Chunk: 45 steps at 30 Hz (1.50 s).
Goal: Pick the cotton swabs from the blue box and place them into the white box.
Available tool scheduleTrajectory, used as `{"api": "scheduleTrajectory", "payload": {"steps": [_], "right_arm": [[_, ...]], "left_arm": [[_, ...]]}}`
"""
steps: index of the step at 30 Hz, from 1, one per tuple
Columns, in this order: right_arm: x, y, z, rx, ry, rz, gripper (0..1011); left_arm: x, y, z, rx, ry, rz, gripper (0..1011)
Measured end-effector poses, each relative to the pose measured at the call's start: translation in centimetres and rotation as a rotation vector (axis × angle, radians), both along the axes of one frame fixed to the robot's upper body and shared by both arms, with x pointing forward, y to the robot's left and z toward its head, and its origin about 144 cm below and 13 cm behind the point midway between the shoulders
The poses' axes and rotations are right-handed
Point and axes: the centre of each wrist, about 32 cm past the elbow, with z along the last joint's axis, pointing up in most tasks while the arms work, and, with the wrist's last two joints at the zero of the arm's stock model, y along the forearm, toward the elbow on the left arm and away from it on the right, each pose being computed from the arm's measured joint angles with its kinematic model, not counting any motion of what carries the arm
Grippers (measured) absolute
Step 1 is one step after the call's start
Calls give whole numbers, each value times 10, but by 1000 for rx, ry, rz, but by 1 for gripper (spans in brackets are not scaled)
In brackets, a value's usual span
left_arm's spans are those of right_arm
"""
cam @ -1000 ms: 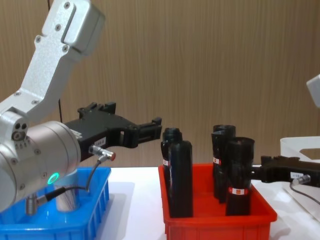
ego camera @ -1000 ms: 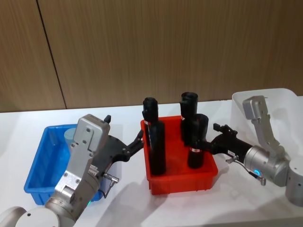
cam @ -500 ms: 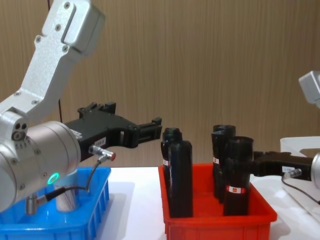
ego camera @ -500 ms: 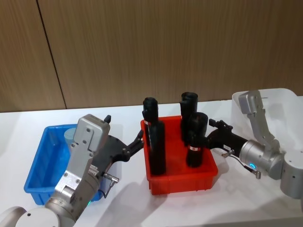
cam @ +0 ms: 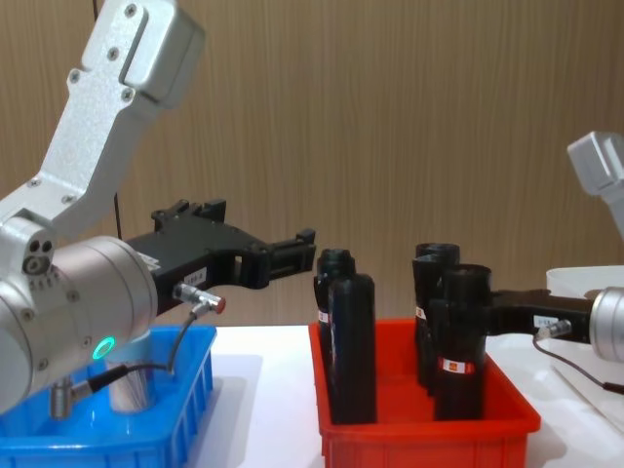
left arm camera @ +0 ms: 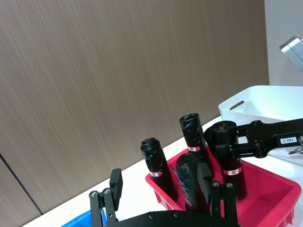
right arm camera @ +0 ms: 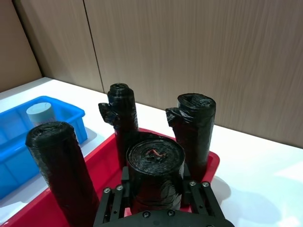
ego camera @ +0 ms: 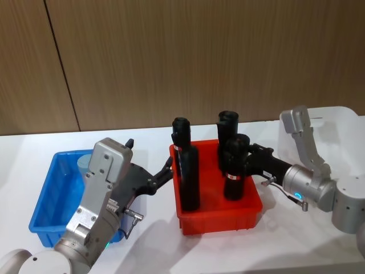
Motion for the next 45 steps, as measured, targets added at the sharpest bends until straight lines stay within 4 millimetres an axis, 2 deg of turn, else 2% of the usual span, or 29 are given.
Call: {"api": "scheduleTrajectory", "payload": {"steps": [5,13,33,45], "right_arm": [[0,2,3,9,-10,6,544],[-5,3,12,27,-35,10,515],[-47,-7,81,84,-229,-77,509],[-70,-16,107,63,-298,-207,509]], "left_arm": [[0,0,0,0,0,0,1003],[0,0,0,0,0,0,1003],[0,0,0,0,0,0,1003],[0,0,0,0,0,0,1003]]}}
